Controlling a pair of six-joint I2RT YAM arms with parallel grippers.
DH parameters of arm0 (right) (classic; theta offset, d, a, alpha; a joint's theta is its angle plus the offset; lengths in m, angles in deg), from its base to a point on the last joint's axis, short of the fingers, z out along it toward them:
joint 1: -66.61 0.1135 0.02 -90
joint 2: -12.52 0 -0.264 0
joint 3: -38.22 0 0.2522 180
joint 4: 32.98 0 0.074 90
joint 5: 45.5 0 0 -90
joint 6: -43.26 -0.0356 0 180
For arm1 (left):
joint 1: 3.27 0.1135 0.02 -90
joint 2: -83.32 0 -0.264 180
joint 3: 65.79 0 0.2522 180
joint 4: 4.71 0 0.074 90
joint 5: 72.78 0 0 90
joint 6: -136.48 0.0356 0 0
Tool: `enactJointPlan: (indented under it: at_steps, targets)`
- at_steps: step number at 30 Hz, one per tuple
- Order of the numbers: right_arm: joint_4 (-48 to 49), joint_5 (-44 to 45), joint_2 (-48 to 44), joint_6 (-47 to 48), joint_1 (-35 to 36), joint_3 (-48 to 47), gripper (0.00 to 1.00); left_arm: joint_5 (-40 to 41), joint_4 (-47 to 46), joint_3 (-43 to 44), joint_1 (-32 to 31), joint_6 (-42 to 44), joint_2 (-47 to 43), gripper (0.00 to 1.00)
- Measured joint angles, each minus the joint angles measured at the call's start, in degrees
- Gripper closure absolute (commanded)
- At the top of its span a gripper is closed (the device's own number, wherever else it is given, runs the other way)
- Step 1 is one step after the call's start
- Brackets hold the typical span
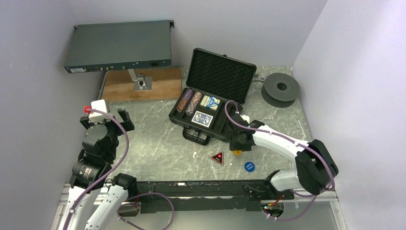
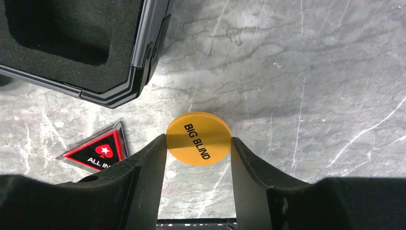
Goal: Pack up texas hold em set
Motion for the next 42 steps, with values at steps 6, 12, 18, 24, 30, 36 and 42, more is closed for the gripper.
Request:
enactJointPlan:
  at_steps: [6, 12, 18, 24, 30, 36, 42]
  targets:
    - [-0.6, 0.9, -2.6, 0.0, 0.0, 0.8, 0.6, 0.0, 0.0, 0.0, 0.0, 0.0, 0.0, 0.0]
    - [-0.8, 1.5, -7.7, 0.0, 0.0, 1.5, 0.6, 0.0, 0.0, 0.0, 0.0, 0.0, 0.0, 0.0]
    - [-0.9, 2.5, -10.5, 0.3, 0.0, 1.4, 0.65, 0.0, 0.0, 0.0, 0.0, 0.0, 0.0, 0.0]
    - [-1.6, 2.6, -11.5, 2.6, 0.0, 0.5, 0.83, 0.0, 0.0, 0.0, 0.0, 0.0, 0.0, 0.0]
    - [-2.1, 2.8, -12.5, 5.3, 0.0, -3.9, 1.0, 0.0, 0.0, 0.0, 0.0, 0.0, 0.0, 0.0]
    - [-1.7, 3.2, -11.5, 8.1, 0.0, -8.2, 1.0, 0.0, 0.0, 0.0, 0.0, 0.0, 0.0, 0.0]
    - [0.9, 1.9, -6.7, 10.5, -0.9, -12.6, 1.0, 0.0, 0.0, 0.0, 0.0, 0.0, 0.0, 0.0]
